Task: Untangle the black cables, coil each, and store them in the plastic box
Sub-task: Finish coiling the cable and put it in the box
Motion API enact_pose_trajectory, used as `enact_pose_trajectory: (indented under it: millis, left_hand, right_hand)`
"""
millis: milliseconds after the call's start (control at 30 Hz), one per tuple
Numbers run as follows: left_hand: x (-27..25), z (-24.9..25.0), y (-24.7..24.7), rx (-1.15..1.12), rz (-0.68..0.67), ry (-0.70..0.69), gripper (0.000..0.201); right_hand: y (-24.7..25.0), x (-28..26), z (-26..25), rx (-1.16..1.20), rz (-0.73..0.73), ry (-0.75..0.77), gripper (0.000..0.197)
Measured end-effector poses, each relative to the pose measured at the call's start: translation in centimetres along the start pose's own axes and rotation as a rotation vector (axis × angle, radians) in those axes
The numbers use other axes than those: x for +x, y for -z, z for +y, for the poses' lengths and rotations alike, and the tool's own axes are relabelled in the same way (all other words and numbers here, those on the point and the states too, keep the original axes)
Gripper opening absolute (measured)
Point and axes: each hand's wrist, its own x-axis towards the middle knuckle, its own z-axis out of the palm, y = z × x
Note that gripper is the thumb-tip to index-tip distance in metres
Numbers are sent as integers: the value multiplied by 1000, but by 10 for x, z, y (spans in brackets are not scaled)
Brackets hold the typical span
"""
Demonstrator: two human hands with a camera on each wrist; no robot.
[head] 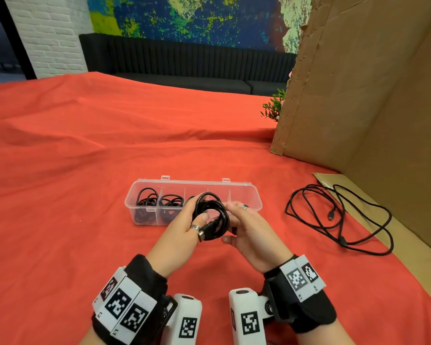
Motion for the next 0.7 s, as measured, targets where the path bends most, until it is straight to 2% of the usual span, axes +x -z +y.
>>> enact_pose_trajectory:
  millis: [200, 300, 400, 567, 700]
  left_hand:
    - [1, -6, -1, -116, 64, 23, 23]
    - [2, -4, -5, -255, 104, 60, 18]
    - [3, -4, -7, -367, 126, 101, 14]
    - [5, -7, -2, -369, 177, 132, 14]
    - [4, -8, 6, -396, 82, 185, 26]
  right_hand:
    - [-3, -6, -2, -217, -52, 50, 49]
    - [-7, -8, -2, -275, -61, 93, 48]
    - [-10, -9, 0, -298, -84, 73, 49]
    - [-10, -10, -3, -270, -112, 74, 53]
    - [-9, -7, -1, -222, -117, 86, 56]
